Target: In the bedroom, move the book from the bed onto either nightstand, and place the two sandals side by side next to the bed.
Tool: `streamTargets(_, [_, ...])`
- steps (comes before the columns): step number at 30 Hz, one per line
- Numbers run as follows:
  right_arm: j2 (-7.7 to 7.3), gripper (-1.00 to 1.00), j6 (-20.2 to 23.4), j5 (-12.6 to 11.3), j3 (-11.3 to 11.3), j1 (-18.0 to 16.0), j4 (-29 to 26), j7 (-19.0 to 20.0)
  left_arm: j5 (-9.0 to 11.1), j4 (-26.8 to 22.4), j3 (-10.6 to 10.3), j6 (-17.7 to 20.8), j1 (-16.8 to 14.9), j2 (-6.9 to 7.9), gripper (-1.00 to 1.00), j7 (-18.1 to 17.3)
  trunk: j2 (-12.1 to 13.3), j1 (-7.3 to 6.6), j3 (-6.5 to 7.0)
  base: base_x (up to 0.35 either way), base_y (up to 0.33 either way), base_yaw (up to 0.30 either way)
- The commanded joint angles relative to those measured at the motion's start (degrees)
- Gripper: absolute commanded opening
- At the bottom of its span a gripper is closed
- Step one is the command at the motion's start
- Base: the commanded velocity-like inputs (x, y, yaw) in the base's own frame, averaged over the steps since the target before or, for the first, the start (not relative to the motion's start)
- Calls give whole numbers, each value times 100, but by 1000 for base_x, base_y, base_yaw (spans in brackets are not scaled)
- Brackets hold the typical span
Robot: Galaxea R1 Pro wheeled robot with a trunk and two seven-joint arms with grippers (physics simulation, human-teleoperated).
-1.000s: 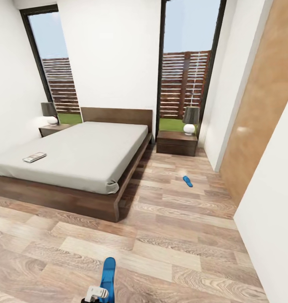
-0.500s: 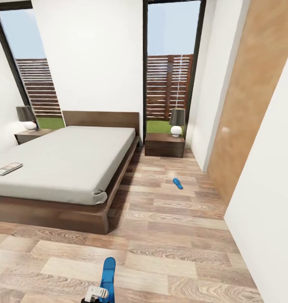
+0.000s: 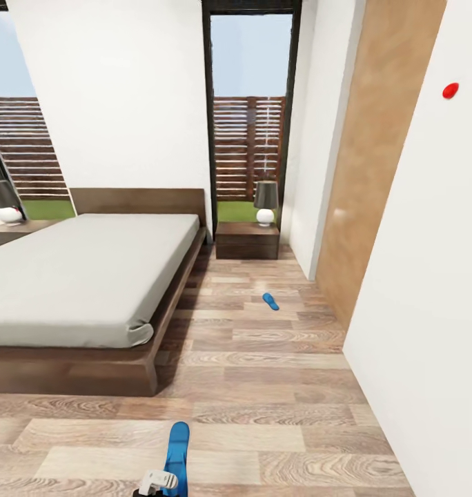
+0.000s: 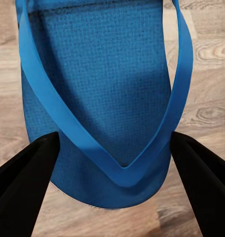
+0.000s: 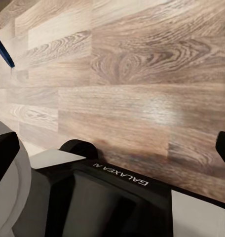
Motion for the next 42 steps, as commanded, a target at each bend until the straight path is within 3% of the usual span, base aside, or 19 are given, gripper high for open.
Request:
streamTargets(1, [-5, 100, 44, -59, 40, -3, -4, 4, 54, 4, -51, -20, -3, 3, -100, -16, -2, -1, 1, 0, 0, -213])
streamTargets(20, [-5, 100, 44, -60, 40, -3, -4, 4, 77, 1, -51, -11, -3, 3, -100, -9, -2, -1, 20, 0, 0, -34])
streamTargets(42, [-5, 100, 44, -59, 40, -3, -4, 4, 81, -4, -51, -11, -3, 3, -100, -7, 880, -484, 415, 0, 0, 0])
